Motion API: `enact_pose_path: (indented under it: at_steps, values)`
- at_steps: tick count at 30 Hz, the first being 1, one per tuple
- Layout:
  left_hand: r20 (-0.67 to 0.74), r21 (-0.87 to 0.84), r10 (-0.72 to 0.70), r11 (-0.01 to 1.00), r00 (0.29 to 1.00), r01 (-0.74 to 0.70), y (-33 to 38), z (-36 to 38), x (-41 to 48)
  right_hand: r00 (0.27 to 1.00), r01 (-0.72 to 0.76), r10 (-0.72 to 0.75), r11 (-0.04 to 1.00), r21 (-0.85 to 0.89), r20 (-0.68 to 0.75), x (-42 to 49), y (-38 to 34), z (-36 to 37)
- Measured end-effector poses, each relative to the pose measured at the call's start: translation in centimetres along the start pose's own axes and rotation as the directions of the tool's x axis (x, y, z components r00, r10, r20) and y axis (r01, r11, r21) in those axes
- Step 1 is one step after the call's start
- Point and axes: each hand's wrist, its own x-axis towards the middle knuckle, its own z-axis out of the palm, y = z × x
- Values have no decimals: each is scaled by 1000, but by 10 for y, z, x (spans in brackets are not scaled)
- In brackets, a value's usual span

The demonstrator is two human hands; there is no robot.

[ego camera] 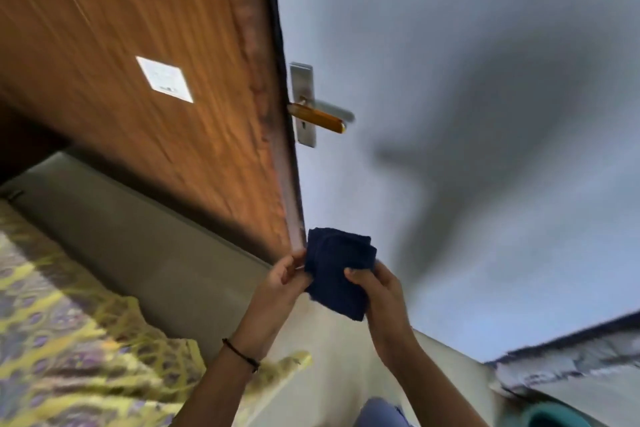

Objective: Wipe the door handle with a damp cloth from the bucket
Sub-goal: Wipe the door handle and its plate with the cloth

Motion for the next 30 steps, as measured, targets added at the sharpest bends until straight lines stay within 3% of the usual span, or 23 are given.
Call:
enact_pose_path:
  at_steps: [6, 9, 13, 16, 19, 22, 23, 25, 27, 30]
  values:
    - [-52, 173, 229, 961, 972, -217, 66, -41, 76, 950, 289, -292, 957, -38, -108, 76, -55, 48]
    - [-150, 182, 340, 932, 928, -312, 101, -59, 119, 850, 469, -490, 871, -145, -192, 115, -85, 60]
    - [-164, 440, 553, 782, 817, -441, 128, -87, 171, 694, 596, -687, 716, -363, -216, 157, -111, 82]
    - [-126, 587, 691, 630, 712, -508, 142, -99, 203, 595, 617, -790, 566, -546, -147, 188, -120, 104]
    - [-32, 658, 759, 506, 650, -558, 152, -104, 233, 561, 540, -827, 401, -740, -39, 217, -123, 123]
    - [82, 695, 838, 340, 540, -633, 159, -108, 268, 451, 474, -883, 114, -873, 130, 245, -112, 136]
    - [118, 718, 860, 272, 497, -641, 161, -110, 280, 441, 444, -876, 24, -896, 195, 254, -105, 141]
    - [187, 749, 882, 156, 433, -643, 162, -116, 303, 514, 363, -818, -66, -929, 259, 269, -89, 154]
    - [242, 771, 895, 58, 375, -635, 161, -121, 321, 621, 260, -747, -88, -962, 237, 275, -75, 167]
    - [362, 756, 895, -117, 261, -644, 159, -130, 343, 701, 92, -700, -98, -991, 134, 279, -65, 181]
